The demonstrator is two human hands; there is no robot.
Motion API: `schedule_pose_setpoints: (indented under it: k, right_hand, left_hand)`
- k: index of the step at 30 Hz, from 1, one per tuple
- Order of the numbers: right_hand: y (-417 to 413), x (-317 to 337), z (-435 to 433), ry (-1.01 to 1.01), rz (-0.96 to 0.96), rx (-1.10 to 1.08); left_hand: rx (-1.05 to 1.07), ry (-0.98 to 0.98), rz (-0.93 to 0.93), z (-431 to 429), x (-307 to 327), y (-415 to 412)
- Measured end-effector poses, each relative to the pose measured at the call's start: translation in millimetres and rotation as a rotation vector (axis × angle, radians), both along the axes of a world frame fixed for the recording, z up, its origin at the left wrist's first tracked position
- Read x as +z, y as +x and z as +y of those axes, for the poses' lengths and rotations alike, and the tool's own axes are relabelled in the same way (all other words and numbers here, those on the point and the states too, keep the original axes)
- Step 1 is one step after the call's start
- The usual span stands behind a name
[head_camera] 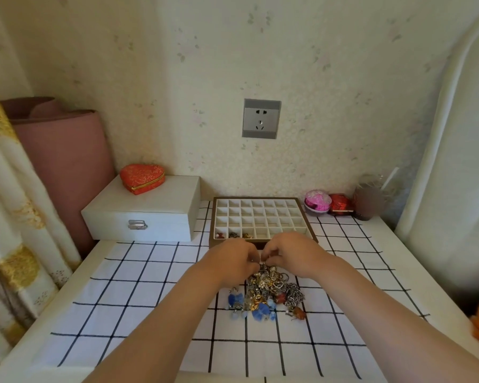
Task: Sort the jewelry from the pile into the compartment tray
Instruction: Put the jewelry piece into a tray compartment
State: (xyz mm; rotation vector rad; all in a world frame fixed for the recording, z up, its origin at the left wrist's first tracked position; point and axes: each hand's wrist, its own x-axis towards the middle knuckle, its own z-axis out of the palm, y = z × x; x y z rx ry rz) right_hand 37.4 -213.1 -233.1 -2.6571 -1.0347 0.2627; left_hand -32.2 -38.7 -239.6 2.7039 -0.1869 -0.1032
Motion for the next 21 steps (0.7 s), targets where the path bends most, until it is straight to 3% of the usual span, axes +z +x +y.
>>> schedule_pose_setpoints:
  k: [4, 10, 13, 15, 18, 21]
  right_hand:
    - [4.8, 1.2, -1.0, 0.128, 0.105, -0.075]
    - [15.0, 10.0, 0.3, 0.598, 0.272, -0.313]
    - [20.2, 12.6, 1.7, 0.676, 0.312, -0.351]
    - [26.5, 9.2, 3.5, 0.616, 0.211, -0.371]
    - [32.5, 3.1, 8.6, 0.347, -0.011, -0.396]
    - [34.2, 1.6, 16.9, 0.24, -0.126, -0.342]
  left_hand:
    - [0.074, -0.079, -0.053, -3.1, 2.7, 4.0]
    - [0.247, -0.544, -0.107, -13.2, 10.9, 19.6]
    - [0.309, -0.64, -0.137, -14.8, 13.2, 28.3]
    - [0.274, -0.461, -0.201, -11.5, 10.2, 32.2]
    - [0.206, -0.076, -0.335, -2.6, 1.8, 33.3]
    - [0.161, 0.103, -0.288, 4.3, -9.0, 36.1]
